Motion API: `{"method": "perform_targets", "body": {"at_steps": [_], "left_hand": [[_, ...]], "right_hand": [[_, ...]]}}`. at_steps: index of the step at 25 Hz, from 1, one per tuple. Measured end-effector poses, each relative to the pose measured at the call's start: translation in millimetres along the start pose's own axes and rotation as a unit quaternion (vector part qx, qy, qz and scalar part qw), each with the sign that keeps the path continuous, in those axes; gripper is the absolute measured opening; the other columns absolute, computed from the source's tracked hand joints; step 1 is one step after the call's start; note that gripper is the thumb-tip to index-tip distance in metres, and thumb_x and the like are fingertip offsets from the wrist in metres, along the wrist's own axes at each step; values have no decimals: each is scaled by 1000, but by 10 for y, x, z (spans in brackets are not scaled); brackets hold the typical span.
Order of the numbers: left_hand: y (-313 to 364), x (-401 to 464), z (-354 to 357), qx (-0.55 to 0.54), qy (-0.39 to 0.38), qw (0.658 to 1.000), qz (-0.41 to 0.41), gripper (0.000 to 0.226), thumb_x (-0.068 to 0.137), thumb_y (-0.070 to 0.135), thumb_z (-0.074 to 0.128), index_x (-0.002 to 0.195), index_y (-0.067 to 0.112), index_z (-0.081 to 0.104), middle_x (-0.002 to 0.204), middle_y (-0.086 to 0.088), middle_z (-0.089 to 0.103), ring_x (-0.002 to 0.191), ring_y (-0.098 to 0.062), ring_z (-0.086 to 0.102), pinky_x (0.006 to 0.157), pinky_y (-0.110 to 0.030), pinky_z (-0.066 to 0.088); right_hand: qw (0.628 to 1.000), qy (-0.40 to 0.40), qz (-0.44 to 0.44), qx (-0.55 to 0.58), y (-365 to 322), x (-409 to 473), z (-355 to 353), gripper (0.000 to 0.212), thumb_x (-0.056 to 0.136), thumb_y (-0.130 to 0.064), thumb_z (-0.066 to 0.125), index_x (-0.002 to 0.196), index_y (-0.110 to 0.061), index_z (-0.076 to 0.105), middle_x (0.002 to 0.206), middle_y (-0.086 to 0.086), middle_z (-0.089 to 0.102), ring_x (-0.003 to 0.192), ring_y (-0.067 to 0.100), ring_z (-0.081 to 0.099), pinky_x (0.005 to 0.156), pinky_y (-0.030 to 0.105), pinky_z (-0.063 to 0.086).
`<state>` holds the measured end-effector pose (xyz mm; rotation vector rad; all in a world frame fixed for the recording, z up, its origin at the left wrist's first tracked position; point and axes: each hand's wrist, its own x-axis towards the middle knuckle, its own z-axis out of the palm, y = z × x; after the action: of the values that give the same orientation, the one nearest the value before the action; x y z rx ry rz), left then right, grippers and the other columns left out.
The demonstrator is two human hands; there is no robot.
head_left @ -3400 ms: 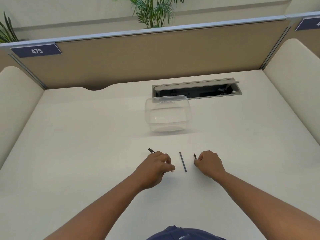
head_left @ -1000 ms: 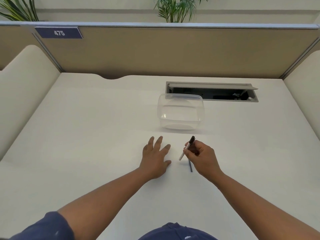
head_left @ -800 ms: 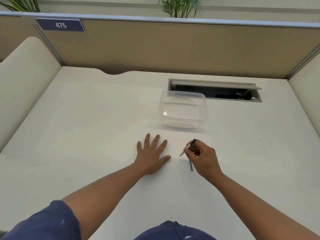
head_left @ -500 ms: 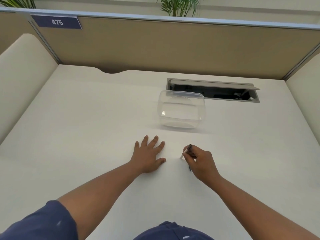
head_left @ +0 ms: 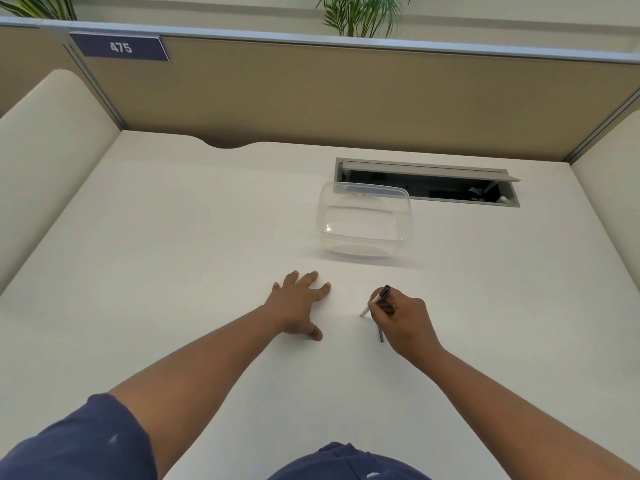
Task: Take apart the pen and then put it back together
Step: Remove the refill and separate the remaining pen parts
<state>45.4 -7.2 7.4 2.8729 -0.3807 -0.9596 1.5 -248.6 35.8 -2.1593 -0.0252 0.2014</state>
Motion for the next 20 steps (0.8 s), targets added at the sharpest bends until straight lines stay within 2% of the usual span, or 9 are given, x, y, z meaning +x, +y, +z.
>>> {"method": "perform_targets", "body": {"at_steps": [2,7,9,11,13,15,17,20], "left_hand": [[3,2,7,-5,5,1000,0,115,69,60,79,157,45,6,168,7,-4,153,-32,-7,120,-60,13],[43,-15,-9,-23,2,1000,-6,113,70,57,80,157,43,10,168,7,-3,153,-33,-7,120,-61,11],[107,-28,-24,-64,13,998,-9,104,72,57,78,156,40,21,168,5,3,154,-31,-4,120,-60,12],[201,-35,-22,-118,53,992,16,86,76,56,77,150,35,39,163,5,23,151,-24,12,120,-52,23],[325,-35,31,-204,95,973,58,68,80,48,77,141,32,52,149,9,43,141,-15,35,112,-40,38],[470,-38,93,-306,112,942,82,50,84,36,78,130,30,60,132,11,57,124,-11,53,103,-35,47],[583,-28,148,-348,117,925,99,33,87,27,75,119,29,66,118,9,63,108,-10,61,95,-35,53],[654,-25,179,-361,132,917,111,11,93,19,65,100,27,67,101,8,67,91,-11,65,84,-36,56]], "right_hand": [[1000,10,2,1,-3,-19,6,12,92,-15,62,81,-20,63,66,2,68,65,25,61,61,30,48],[1000,20,12,8,-9,-15,12,6,93,-16,63,88,-17,66,73,0,73,73,22,68,73,38,54],[1000,23,9,11,-31,-6,6,4,92,-15,64,89,-16,66,74,1,73,74,22,68,74,41,55],[1000,23,9,6,-47,11,2,2,91,-16,65,89,-16,66,75,0,74,74,22,69,76,42,57],[1000,23,9,1,-57,33,6,2,90,-18,67,89,-16,66,75,-3,74,74,19,70,76,42,57],[1000,23,1,-11,-89,43,16,7,90,-22,69,88,-16,66,74,-4,73,73,18,69,73,42,57],[1000,18,-4,-17,-137,50,25,11,90,-26,69,86,-16,66,73,-6,73,71,16,68,70,40,57],[1000,14,-7,-20,-169,62,41,12,90,-27,68,83,-18,64,73,-6,73,69,15,68,68,40,57]]}}
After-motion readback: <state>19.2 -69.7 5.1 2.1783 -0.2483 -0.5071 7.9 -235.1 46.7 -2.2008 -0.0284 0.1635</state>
